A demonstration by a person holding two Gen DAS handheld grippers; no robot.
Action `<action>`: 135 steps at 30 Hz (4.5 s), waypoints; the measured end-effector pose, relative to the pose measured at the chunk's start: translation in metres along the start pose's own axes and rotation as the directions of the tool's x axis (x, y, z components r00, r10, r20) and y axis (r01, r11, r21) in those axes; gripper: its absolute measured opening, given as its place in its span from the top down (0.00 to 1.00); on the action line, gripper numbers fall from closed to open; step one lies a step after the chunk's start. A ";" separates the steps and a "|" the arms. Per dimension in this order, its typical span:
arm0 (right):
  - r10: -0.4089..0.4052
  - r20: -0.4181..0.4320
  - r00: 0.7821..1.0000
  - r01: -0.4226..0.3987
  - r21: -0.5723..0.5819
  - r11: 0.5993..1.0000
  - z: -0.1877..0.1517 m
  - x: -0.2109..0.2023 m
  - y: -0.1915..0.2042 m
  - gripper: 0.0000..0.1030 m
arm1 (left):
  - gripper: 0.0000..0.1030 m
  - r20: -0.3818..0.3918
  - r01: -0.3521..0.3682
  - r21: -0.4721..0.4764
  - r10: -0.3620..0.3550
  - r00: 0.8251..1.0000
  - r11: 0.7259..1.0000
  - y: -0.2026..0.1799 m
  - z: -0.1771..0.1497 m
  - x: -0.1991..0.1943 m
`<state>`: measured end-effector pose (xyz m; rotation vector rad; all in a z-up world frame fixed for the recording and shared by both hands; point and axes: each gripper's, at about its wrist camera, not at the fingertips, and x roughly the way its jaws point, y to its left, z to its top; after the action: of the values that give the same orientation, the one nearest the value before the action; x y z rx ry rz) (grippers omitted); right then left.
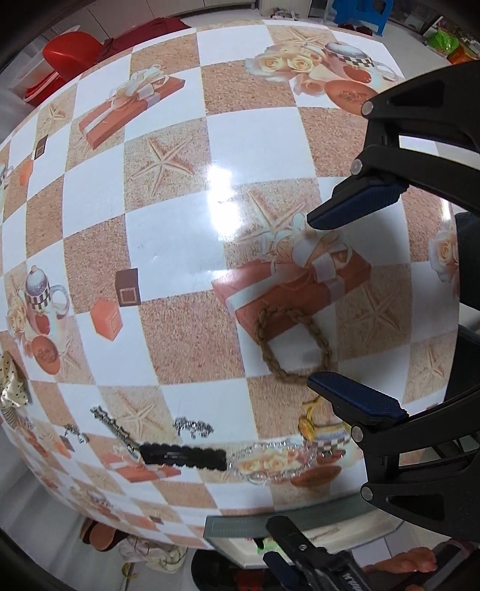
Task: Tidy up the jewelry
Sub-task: 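Move both tools back over the table toward the braided and chain bracelets, then grasp the braided brown bracelet with the right tool while the left tool grasps the clear crystal bracelet, then carry the braided bracelet in the right tool while the left tool carries the crystal bracelet to the tray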
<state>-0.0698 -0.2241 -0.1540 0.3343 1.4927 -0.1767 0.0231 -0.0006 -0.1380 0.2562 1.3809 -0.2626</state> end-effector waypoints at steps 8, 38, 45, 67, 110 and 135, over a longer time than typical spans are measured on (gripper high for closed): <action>-0.075 0.010 0.997 0.075 -0.069 0.995 0.011 0.017 0.010 0.21 | 0.10 -0.047 -0.001 0.011 0.002 0.999 1.000 -0.011 -0.005 0.021; -0.089 0.079 0.993 0.105 -0.225 0.969 0.036 0.020 0.053 0.92 | 0.90 -0.081 0.104 -0.014 -0.105 0.991 0.994 -0.045 -0.005 0.033; -0.020 0.086 0.996 0.035 -0.177 0.984 0.034 -0.001 0.038 0.92 | 0.90 -0.052 0.166 -0.067 -0.170 0.984 0.984 -0.037 -0.007 0.012; 0.061 0.157 0.986 -0.031 -0.189 0.982 0.028 -0.057 0.055 0.92 | 0.90 0.111 0.266 -0.113 -0.254 0.961 0.957 0.022 -0.015 -0.064; 0.178 -0.033 0.984 -0.153 -0.672 0.725 -0.036 -0.020 0.298 0.92 | 0.90 0.156 0.171 -0.583 -0.097 0.983 0.794 0.196 -0.179 -0.054; 0.042 -0.090 0.995 -0.092 -0.681 0.726 -0.038 0.059 0.340 0.90 | 0.90 -0.051 -0.078 -0.585 0.059 0.997 0.807 0.206 -0.191 0.006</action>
<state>0.0074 0.1134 -0.1767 -0.2159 1.5020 0.4572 -0.0848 0.2566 -0.1708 -0.2116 1.4123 0.2401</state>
